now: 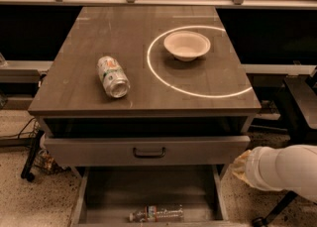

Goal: Place water bottle into middle drawer

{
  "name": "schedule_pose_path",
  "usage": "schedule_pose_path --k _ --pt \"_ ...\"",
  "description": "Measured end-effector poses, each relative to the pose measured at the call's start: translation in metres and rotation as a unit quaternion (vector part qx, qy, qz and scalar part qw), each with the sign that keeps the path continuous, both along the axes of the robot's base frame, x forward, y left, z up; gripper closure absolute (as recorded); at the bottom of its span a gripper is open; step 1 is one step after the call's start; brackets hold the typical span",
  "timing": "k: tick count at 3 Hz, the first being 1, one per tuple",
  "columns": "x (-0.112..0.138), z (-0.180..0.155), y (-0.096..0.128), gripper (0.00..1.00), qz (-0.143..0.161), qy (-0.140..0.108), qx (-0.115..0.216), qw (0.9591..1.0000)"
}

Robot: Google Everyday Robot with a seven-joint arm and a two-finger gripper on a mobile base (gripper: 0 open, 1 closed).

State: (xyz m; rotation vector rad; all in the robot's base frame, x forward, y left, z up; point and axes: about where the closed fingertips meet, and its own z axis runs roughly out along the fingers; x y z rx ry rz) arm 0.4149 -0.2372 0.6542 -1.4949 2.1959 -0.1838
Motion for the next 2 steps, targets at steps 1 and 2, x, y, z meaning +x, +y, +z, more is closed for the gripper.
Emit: schedule_pose_path --k 1,2 --pt "0.017 0.01 -0.022 0.92 -0.019 0.017 -0.038 0.999" --pt "0.033 0.025 -0.043 1.0 -0.022 0.016 -0.083 0.9962"
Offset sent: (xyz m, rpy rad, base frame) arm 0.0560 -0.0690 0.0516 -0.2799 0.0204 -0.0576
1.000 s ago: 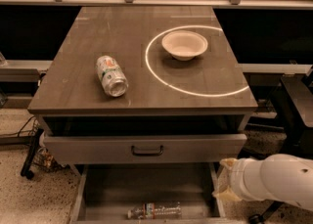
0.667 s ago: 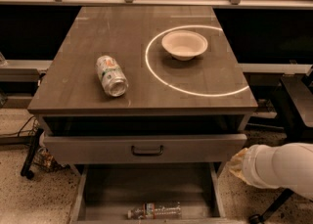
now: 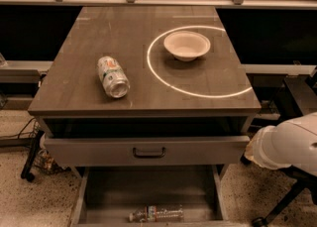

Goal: Place water bottle into middle drawer

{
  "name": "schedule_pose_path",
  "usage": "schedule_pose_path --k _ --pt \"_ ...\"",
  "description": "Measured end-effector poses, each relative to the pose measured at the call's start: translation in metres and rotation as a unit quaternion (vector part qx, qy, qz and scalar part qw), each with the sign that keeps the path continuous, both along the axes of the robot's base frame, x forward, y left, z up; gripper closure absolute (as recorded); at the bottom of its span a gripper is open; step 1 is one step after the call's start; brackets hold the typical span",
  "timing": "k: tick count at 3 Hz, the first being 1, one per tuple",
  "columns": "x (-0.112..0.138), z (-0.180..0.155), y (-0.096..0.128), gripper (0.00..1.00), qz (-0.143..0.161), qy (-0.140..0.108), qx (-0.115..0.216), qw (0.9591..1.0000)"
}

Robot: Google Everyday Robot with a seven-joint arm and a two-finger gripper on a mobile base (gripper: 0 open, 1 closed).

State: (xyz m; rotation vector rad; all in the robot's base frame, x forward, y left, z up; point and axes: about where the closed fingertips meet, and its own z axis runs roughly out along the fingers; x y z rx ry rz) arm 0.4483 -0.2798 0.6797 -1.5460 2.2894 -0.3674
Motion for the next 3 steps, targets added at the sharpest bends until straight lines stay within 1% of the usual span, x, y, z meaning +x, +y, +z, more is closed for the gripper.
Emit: schedule_pose_path --k 1,2,3 --pt "0.014 0.021 -0.019 1.0 -0.01 0.006 -0.051 0.9987" --pt "0.014 0.03 -0.04 1.0 -0.025 0.032 -0.096 0.9946" --pt "0.008 0.045 -0.057 1.0 -0.04 0.045 -0.129 0.9898"
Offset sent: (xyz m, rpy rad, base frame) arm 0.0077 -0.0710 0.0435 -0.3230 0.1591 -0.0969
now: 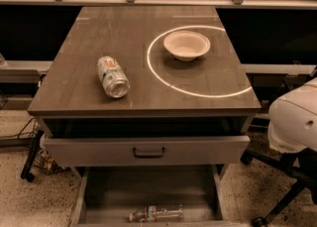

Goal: Place water bottle into middle drawer

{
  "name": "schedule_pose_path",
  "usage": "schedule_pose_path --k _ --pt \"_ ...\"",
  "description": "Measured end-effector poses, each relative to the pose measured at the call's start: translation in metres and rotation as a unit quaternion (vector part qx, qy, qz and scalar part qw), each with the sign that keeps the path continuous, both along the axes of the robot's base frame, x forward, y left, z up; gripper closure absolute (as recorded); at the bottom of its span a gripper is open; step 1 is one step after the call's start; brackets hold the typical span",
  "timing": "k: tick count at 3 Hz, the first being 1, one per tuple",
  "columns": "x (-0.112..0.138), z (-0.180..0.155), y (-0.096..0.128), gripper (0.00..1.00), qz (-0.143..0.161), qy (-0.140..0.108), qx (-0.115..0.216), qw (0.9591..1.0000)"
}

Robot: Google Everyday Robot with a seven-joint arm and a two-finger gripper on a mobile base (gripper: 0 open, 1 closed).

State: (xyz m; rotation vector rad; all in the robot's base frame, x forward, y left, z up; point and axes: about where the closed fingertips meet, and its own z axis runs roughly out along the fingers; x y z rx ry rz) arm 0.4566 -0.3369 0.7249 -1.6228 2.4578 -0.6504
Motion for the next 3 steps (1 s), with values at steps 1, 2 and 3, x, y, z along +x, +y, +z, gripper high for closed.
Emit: schedule_pose_path --k 1,2,3 --pt "-0.003 0.035 0.001 1.0 0.007 -0.034 -0.011 0.9993" --pt "-0.005 0.082 0.011 1.0 0.031 -0.103 0.002 0.9941" --pt "0.001 0.149 0.022 1.0 0.079 -0.198 0.026 0.9767"
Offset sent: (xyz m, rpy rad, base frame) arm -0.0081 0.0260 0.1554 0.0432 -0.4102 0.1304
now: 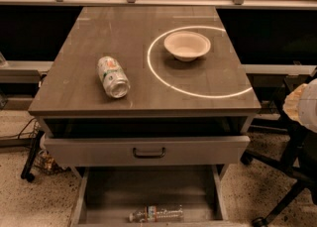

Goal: Place water bottle into middle drawer

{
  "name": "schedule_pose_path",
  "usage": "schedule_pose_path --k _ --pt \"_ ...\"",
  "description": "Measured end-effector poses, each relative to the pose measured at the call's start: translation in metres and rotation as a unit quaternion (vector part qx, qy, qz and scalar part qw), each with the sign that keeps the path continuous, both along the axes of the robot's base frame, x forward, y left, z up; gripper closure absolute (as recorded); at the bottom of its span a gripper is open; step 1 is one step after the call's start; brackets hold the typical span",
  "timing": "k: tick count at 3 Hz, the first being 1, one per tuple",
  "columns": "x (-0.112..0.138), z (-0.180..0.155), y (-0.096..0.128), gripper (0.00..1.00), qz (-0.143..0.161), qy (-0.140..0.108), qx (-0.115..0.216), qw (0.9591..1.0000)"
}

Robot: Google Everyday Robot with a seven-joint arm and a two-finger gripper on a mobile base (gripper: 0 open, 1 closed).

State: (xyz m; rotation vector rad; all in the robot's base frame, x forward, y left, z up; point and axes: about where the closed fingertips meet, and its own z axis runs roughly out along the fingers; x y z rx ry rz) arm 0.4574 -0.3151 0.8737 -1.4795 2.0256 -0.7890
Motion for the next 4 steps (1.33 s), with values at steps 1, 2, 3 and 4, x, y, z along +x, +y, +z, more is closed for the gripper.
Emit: schedule_pose_path --k 1,2,3,4 --pt "0.001 -0.01 -0.001 1.0 -0.001 0.013 -0.006 0.9999" --pt "0.019 0.003 -0.008 1.0 -0.002 -0.013 0.005 0.9999" --pt "0.055 0.044 -0.023 1.0 0.005 -0.074 0.005 0.9972" --pt "0.087 0.116 -0.034 1.0 0.012 -0.158 -0.005 0.9873"
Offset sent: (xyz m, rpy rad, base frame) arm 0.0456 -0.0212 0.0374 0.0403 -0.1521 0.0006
